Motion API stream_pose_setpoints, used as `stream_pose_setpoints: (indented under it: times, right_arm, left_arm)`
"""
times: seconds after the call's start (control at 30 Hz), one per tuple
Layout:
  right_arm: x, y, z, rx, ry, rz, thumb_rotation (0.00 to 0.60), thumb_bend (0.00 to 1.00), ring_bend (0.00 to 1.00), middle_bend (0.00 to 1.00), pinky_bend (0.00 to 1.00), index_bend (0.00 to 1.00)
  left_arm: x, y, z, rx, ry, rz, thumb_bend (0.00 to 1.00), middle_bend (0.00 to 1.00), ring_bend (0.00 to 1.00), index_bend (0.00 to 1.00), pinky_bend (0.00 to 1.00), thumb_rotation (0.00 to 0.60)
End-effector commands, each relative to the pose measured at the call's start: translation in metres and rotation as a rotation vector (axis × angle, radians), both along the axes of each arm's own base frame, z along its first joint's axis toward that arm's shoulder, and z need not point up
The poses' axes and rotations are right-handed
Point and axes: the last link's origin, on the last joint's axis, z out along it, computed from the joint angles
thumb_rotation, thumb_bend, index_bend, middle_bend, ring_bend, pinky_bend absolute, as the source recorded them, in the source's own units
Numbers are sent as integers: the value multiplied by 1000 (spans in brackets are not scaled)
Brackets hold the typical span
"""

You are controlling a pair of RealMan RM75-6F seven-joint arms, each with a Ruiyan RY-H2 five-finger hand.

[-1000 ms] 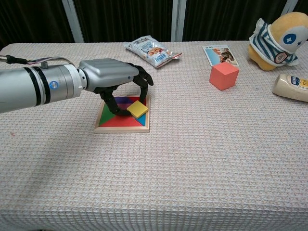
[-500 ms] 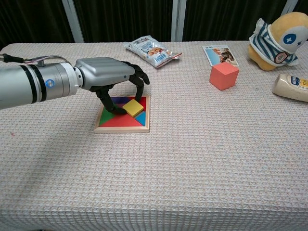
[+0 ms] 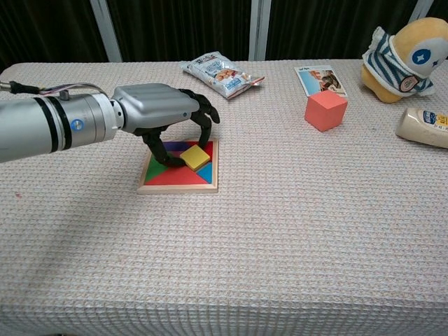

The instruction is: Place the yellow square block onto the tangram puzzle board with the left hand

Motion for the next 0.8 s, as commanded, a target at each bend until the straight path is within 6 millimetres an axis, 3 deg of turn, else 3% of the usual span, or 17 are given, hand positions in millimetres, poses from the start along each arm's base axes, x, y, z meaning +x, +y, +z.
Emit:
stream_pose_setpoints:
  times: [0.03,0.8]
  right_arm:
    - [-1,0,0,2,-1,-3,600,156,0,0,0,0]
    - [-2,-1,-1,2,-3,-8,600,173,0,0,0,0]
  left_arm:
    - [2,-1,0,-2,-2,-4,308,126,0,492,0,600]
    - [4,-5,6,12,5,-45,308,126,0,502,0,600]
